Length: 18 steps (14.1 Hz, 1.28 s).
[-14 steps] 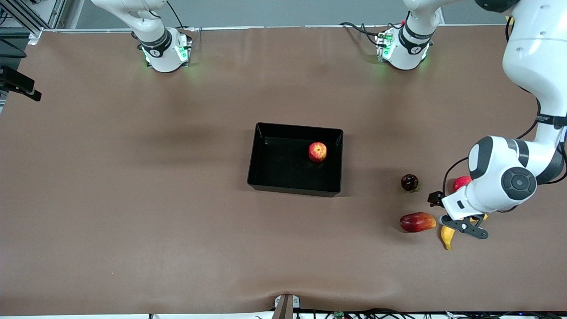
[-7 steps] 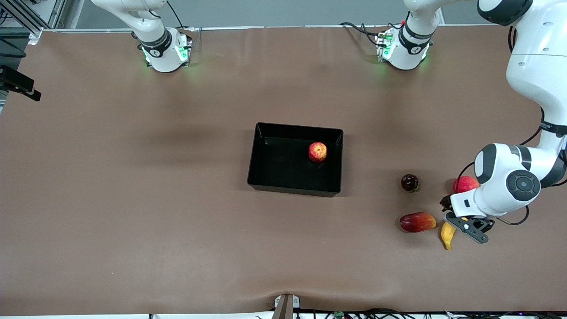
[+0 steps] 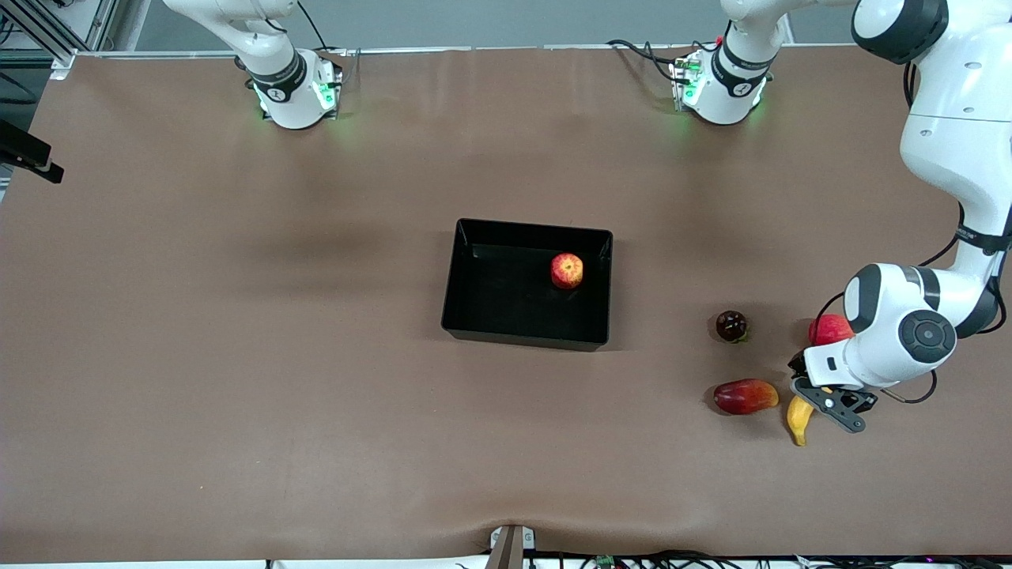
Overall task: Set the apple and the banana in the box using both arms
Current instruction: 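Grasp the yellow banana with the left gripper and lift it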
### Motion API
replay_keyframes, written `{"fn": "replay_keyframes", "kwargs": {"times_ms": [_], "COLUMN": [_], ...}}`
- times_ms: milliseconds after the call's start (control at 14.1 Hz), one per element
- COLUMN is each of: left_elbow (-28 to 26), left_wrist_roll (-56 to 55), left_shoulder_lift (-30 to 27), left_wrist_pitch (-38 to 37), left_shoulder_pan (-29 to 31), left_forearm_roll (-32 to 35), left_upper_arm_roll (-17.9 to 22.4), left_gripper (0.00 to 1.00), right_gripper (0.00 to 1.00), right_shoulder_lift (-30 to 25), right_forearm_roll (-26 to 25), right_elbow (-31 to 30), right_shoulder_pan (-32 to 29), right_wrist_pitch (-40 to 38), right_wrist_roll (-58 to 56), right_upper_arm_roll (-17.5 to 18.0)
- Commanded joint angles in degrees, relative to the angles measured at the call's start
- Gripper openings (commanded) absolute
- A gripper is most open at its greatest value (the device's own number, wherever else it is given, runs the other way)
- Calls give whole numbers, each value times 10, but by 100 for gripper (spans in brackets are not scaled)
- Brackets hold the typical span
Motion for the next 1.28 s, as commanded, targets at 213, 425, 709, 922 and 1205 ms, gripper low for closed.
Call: {"fn": "replay_keyframes", "kwargs": {"times_ms": [213,425,709,922,1205], "left_elbow": [13,32,28,27,28], "left_wrist_roll": [57,131,98,1,-223], "left_shoulder_lift": [-14,-42,-117,-151,-159], "left_wrist_pitch": [5,2,-87,-150,-218], "left_shoulder_pan": [6,8,5,5,0], "left_forearm_roll": [64,61,-6,-25,-27], "left_upper_arm_roll": [0,-7,-64,-119,-206], "left_gripper": [0,0,0,0,0], "right_gripper": [100,100,100,100,100], "right_shoulder_lift": [16,16,16,16,15], "right_forearm_roll": [-1,-1,-3,-2,-8], "right_elbow": [37,37,37,37,37], "right_shoulder_pan": [-7,-7,-9,-10,-7], "right_wrist_pitch": [2,8,9,4,4], "right_wrist_roll": [-2,-5,-7,-6,-5], "right_upper_arm_roll": [7,9,9,11,8]}}
